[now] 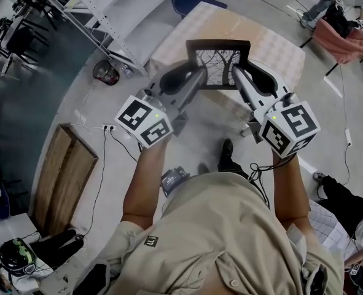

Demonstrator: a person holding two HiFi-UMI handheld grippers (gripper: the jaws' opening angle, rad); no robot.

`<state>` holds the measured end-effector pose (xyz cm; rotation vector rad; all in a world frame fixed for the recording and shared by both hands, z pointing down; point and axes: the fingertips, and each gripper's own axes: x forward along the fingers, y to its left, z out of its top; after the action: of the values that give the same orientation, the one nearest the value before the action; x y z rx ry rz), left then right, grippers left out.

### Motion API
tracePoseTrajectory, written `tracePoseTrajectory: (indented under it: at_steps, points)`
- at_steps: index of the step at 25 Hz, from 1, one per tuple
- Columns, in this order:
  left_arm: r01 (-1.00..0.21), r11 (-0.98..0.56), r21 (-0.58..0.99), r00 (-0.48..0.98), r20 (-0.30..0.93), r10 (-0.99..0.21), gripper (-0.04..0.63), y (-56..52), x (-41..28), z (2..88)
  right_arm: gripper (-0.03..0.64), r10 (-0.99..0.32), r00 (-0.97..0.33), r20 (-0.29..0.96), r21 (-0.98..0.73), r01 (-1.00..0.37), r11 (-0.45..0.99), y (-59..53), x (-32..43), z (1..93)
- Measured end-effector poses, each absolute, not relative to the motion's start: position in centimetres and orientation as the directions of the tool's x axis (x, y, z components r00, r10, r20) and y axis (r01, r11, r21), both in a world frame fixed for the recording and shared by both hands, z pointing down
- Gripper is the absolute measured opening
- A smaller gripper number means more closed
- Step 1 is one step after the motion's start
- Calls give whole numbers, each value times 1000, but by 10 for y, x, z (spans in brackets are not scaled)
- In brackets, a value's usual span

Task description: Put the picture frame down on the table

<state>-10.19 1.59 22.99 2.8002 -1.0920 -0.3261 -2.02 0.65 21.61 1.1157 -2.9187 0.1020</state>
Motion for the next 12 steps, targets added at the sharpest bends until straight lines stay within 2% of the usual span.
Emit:
tracePoseTrajectory:
  at_steps: [12]
  points:
    - [-692,-695,197,685,-126,-717,97,-66,-80,227,81,-633,-773,45,-87,-634,768,-79,2,215]
